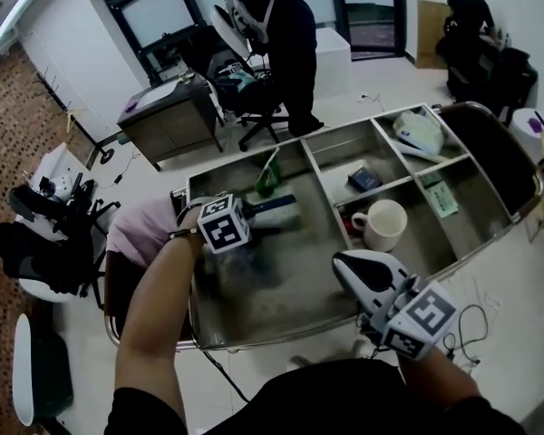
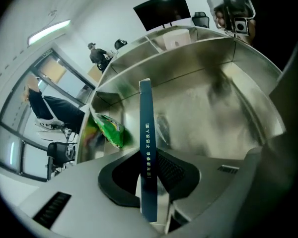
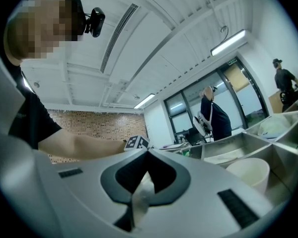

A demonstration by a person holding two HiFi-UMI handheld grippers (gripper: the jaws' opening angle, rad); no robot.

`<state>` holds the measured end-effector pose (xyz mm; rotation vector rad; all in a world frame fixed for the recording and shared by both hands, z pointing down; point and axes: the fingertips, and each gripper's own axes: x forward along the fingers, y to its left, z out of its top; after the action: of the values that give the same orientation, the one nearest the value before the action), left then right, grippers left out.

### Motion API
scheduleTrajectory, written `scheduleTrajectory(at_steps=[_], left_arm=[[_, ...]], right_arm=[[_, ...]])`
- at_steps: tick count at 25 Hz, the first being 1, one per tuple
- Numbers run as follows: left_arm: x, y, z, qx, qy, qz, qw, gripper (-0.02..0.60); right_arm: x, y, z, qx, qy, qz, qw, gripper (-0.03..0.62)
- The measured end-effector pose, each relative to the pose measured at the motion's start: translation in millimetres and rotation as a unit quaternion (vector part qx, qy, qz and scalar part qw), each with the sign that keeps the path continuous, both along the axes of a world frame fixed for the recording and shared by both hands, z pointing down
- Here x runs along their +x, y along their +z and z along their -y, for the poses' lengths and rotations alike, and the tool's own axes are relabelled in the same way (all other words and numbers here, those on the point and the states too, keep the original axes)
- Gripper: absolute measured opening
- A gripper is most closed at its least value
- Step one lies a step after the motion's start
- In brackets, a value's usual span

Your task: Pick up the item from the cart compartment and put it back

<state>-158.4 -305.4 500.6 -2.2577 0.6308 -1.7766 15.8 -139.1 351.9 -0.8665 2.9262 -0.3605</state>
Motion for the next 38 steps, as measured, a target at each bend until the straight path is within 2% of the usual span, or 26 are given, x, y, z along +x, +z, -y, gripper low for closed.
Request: scheduleTrajectory(at_steps=[3,5,7,8,10,11,14,16,21,24,28,30,34,36,38], left_arm=[[-5,-18,-7,0.026,-0.033,-0.035,0.9985,0.075],[-9,-32,-12,0.043,-0.063,-0.07,0.9947,0.075],[-13,-50,-18,0.068,-0.106,-0.125,0.9841,0.075],[-15,-62,-22,0.084,-0.131,-0.161,0.9747,0.075],[-17,-90,-35,0.116,-0.183,-0.24,0.9462,0.075],[-18,-104,-42,0.133,-0.206,-0.282,0.9275,0.075],[-20,-142,-69,0.175,-0.253,-0.4,0.863,0.075],[-21,-160,-90,0.203,-0.269,-0.444,0.83,0.075],[-21,-191,-142,0.266,-0.288,-0.502,0.7708,0.075],[-19,-199,-172,0.287,-0.302,-0.532,0.737,0.075],[-27,-197,-205,0.308,-0.325,-0.545,0.7091,0.075],[-27,-192,-218,0.297,-0.331,-0.563,0.6967,0.075],[-14,-177,-241,0.294,-0.332,-0.573,0.689,0.075],[-7,-169,-248,0.292,-0.331,-0.572,0.691,0.075],[-4,-164,-252,0.292,-0.329,-0.566,0.6971,0.075]], right_arm=[[-6,1,-5,0.0,-0.011,-0.004,1.0,0.02],[-14,-4,-9,0.006,-0.018,-0.001,1.0,0.02],[-20,-6,-13,0.009,-0.026,0.001,1.0,0.02],[-22,-5,-14,0.007,-0.03,-0.001,1.0,0.02],[-25,-2,-17,0.003,-0.036,-0.003,0.999,0.02],[-27,-2,-17,0.002,-0.037,-0.002,0.999,0.02],[-31,-5,-16,0.007,-0.037,0.004,0.999,0.02],[-34,-7,-16,0.012,-0.039,0.005,0.999,0.02],[-40,-9,-19,0.008,-0.048,0.004,0.999,0.02],[-41,-7,-22,0.0,-0.054,0.002,0.999,0.02],[-44,-6,-25,0.0,-0.06,0.0,0.998,0.02],[-47,-6,-27,0.001,-0.063,0.0,0.998,0.02],[-50,-7,-31,0.003,-0.068,0.0,0.998,0.02],[-49,-6,-32,0.003,-0.069,-0.001,0.998,0.02],[-48,-5,-33,0.002,-0.068,-0.002,0.998,0.02]])
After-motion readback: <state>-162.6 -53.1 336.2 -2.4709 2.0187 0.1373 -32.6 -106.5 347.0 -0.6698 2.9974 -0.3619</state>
